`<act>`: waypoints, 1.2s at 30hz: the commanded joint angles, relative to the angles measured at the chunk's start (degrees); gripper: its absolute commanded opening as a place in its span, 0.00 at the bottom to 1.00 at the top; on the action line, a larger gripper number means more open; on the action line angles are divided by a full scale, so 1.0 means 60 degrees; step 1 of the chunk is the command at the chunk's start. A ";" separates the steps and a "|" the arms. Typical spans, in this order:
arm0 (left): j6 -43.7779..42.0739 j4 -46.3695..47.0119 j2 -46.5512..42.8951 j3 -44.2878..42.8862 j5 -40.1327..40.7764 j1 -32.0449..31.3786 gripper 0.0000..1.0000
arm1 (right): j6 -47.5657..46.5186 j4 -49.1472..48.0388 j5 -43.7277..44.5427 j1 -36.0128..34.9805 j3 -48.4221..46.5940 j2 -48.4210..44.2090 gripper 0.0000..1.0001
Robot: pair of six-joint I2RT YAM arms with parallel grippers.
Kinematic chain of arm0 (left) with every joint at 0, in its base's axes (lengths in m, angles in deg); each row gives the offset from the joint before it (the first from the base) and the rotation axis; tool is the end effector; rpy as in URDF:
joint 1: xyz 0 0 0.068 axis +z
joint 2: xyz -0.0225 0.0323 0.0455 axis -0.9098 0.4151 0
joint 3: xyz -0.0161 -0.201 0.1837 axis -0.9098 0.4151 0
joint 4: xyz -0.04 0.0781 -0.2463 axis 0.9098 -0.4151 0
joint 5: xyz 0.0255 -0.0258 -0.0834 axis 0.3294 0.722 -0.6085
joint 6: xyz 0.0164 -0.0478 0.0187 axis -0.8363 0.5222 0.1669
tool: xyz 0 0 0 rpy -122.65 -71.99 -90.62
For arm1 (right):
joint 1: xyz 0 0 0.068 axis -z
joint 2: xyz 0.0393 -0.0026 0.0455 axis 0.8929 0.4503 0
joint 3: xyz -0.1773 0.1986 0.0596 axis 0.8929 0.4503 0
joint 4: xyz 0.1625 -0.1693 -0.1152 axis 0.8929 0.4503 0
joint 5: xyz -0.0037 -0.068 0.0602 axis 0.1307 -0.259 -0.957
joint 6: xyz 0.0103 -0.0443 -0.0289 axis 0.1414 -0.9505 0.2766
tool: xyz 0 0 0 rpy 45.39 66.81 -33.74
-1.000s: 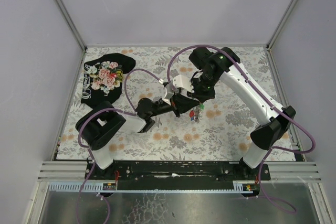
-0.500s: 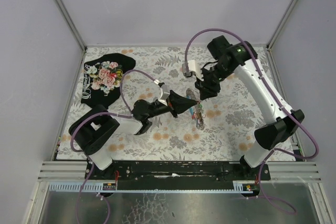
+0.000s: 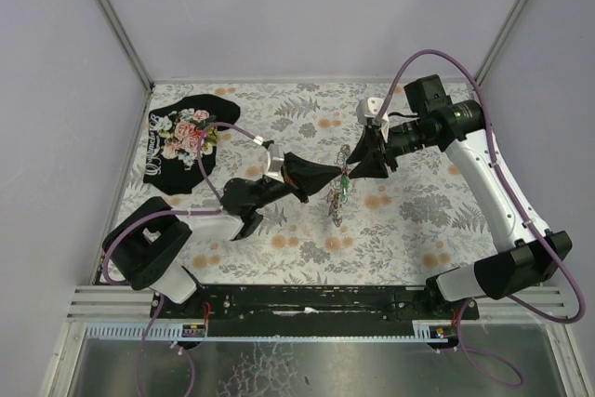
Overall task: Remove the keys from the keyring
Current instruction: Remove the key from the keyring.
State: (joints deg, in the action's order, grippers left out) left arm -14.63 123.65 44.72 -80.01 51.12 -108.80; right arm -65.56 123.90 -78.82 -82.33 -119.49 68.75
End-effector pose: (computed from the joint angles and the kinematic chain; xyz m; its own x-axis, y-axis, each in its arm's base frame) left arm 0.2011 -0.2117 0.2631 0.0186 -0.4765 -0.8790 0.9693 0.2243 -0.1011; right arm 0.2394 0.1158 0.3998 0.0341 -0.3990 -0.9163 -0.9988 -0.0453 -0.0175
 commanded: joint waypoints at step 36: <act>0.0808 0.0848 -0.0966 0.0284 0.1336 0.0059 0.00 | 0.3679 -0.5295 -0.2813 0.0297 0.2562 -0.0435 0.38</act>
State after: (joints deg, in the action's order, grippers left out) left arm -10.28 123.65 40.56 -78.02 57.59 -108.80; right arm -47.39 99.22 -91.02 -80.69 -104.48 66.20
